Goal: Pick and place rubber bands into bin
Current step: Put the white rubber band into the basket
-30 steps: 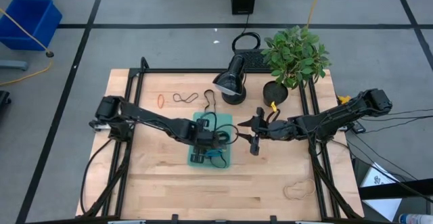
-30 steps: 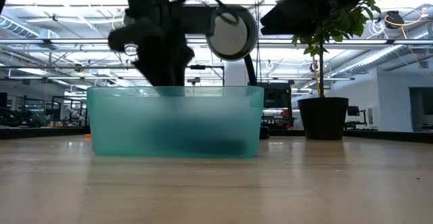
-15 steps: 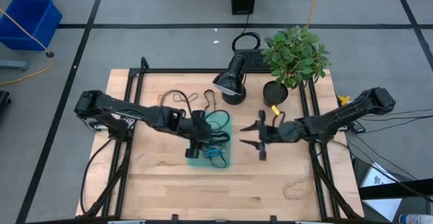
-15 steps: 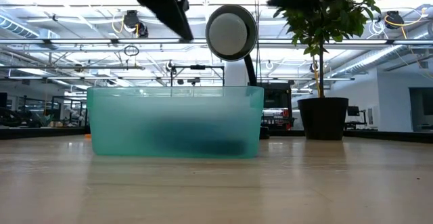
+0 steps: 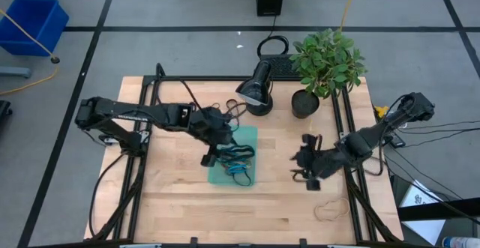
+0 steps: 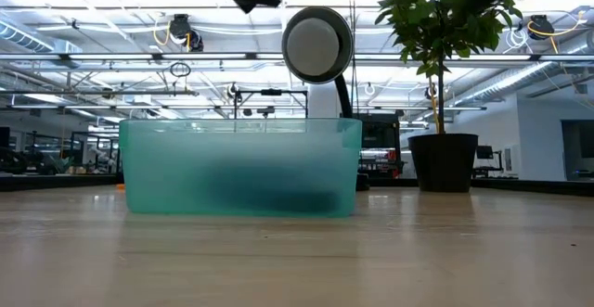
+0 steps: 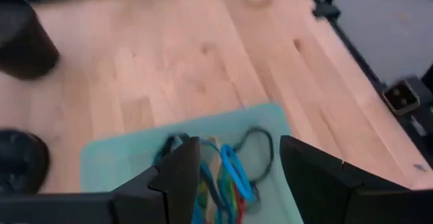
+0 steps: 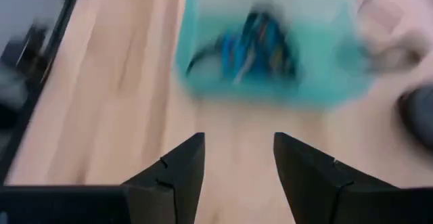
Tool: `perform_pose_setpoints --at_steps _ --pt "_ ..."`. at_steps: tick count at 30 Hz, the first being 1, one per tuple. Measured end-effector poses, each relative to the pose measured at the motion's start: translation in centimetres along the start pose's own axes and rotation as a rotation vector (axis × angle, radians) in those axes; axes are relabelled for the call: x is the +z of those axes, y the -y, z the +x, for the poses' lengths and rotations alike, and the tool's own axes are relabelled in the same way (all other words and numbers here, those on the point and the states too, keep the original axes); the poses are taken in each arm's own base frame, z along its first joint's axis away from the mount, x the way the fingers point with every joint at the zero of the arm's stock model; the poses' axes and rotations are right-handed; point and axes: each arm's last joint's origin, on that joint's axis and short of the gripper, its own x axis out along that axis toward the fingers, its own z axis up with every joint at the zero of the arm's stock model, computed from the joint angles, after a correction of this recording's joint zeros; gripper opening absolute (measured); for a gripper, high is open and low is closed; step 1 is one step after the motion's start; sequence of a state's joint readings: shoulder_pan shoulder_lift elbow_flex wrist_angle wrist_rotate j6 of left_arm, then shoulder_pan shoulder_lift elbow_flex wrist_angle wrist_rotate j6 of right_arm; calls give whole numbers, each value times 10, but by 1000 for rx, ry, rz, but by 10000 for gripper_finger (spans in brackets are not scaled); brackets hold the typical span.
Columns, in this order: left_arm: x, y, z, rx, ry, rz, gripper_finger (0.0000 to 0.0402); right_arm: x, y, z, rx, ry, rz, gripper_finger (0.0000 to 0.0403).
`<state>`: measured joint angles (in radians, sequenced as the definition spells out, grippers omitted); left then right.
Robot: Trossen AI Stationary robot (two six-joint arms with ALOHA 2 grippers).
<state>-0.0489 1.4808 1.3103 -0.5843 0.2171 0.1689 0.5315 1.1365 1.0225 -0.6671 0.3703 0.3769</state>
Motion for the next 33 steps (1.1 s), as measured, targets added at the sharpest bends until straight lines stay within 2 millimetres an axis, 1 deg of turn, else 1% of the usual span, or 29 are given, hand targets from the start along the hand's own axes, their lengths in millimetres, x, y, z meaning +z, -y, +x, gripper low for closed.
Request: perform_pose_setpoints --at_steps 2,7,10,12,14,18,21,24,29,31,33 --pt "2 -4 -2 12 23 10 212 -8 -7 -2 29 -130 44 172" --pt "-1 -9 -5 -4 13 13 212 -33 -30 3 74 -410 173 173" --pt "-3 -6 -17 -55 68 26 212 -42 -46 6 78 -473 204 173" --pt "-8 -4 -27 -46 121 16 212 -47 -55 9 72 -489 221 172" --pt "-20 -2 -37 -24 154 -10 212 -51 -63 10 70 -501 233 170" --pt "-44 4 -60 15 285 -38 212 -61 -75 15 53 -539 222 170" --pt "-67 9 -70 39 377 -35 212 -69 -83 20 53 -602 200 169" --pt "-87 15 -79 111 465 -35 212 -77 -91 27 51 -669 177 170" --pt "-121 23 -86 185 558 -88 212 -87 -102 37 36 -708 143 171" --pt "-130 25 -89 194 603 -105 212 -90 -105 41 37 -711 134 171" --pt "-141 27 -88 206 611 -129 212 -92 -107 44 41 -708 136 171"
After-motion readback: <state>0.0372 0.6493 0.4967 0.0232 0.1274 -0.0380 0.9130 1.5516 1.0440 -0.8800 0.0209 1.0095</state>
